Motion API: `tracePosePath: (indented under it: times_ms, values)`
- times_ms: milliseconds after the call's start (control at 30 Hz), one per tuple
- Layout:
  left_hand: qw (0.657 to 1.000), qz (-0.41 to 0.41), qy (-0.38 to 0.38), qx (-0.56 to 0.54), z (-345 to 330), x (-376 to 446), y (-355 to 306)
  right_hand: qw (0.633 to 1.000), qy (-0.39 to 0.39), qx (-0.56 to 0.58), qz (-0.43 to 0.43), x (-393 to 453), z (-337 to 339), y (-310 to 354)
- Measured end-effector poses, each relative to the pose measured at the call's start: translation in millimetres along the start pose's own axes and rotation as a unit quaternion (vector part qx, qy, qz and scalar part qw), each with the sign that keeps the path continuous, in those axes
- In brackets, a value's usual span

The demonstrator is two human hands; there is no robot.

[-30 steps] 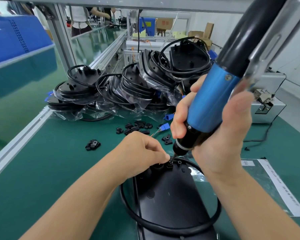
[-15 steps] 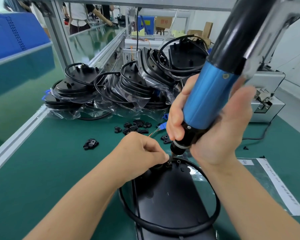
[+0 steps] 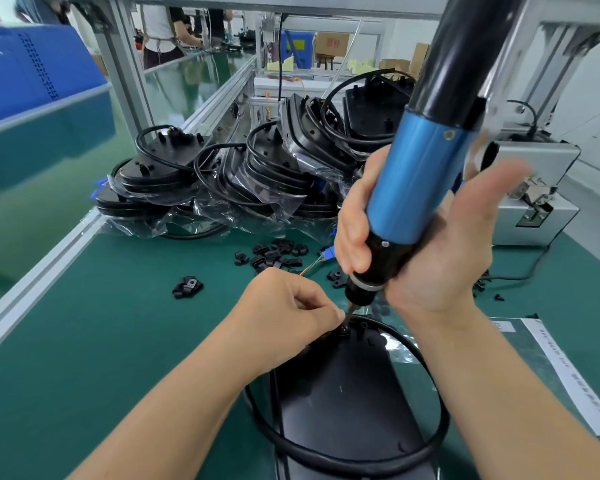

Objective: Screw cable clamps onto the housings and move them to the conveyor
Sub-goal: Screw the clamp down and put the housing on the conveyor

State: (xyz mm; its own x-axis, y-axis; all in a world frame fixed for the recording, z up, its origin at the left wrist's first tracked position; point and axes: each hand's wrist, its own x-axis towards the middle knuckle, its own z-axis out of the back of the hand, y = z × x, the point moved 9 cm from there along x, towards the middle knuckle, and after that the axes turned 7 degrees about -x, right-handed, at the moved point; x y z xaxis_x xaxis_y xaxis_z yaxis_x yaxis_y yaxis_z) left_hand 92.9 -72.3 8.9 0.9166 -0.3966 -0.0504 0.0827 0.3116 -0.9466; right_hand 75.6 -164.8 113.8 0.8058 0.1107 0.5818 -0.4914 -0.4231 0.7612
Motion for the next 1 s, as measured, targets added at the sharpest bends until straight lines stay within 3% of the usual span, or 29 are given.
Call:
tracePosePath:
  times_ms: [100,233,367,500,733,900,1000]
  values:
    - [1.0,0.002,0.008,-0.003,-1,1,0,0.999,-0.008,-0.03,0.013,2,4,6]
    - [0.999,-0.013,0.028,0.014,-3,-1,-5,0.988,-0.143,0.045,0.03,-5,50,18]
    - [0.995,-0.031,0.054,0.074,-3,0,-14,0.937,-0.344,0.04,-0.039,-33,125,31]
    - [0.988,-0.02,0.089,0.123,-9,8,-18,0.876,-0.471,-0.052,-0.087,-79,170,38]
    - [0.968,-0.072,0.07,0.228,-58,37,-42,0.817,-0.528,-0.181,-0.148,-119,209,56]
    - [0.913,-0.076,0.127,0.38,-100,57,-47,0.791,-0.526,-0.238,-0.201,-131,223,51]
    - [0.89,-0.05,0.17,0.42,-110,63,-38,0.735,-0.513,-0.361,-0.257,-141,231,57]
